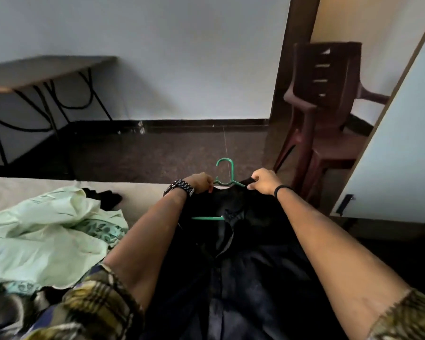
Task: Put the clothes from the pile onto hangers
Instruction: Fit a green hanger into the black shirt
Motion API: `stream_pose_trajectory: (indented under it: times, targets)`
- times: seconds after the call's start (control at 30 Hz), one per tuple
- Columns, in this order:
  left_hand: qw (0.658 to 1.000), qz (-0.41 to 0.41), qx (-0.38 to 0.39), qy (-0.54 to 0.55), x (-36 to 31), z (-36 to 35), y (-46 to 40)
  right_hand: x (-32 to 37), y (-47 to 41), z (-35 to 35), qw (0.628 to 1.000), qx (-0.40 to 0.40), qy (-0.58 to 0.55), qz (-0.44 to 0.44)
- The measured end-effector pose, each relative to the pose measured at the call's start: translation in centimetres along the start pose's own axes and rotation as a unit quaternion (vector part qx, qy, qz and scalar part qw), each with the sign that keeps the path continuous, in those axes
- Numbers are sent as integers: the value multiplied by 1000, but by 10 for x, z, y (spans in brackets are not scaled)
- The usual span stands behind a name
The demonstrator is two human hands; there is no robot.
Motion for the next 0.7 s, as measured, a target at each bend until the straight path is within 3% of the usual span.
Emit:
stream_pose_trajectory:
  times: [0.17, 0.27, 0.37, 0.43, 0.53, 0.63, 0.7]
  targets:
    - [994, 47, -103, 7, 16, -5, -46, -8, -46, -21, 993, -102, -37, -51]
    - [985, 84, -145, 33, 34, -14, -61, -12, -67, -52, 991, -61, -88, -76]
    - [992, 64, -98, 49, 50, -33, -68, -18, -67, -78, 993, 23, -84, -83]
    - [989, 55, -106, 87, 59, -34, -67, -23, -64, -83, 992, 17, -96, -81]
    - [965, 64, -176, 181, 69, -26, -54, -25, -56, -80, 986, -39, -151, -58]
    - [958, 100, -244, 111, 81, -24, -23, -15, -37, -87, 980, -52, -192, -32]
    - [961, 155, -224, 38, 91, -30, 2, -6, -22, -98, 983, -19, -179, -18]
Point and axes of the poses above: each hand's wrist, its own y-axis away from the middle knuckle, its own z-axis out of the back of the hand, x = y × z, the point moved 6 cm from there along -y, towards the middle knuckle, and after that the axes turned 6 degrees about -x, right-handed, at the moved point
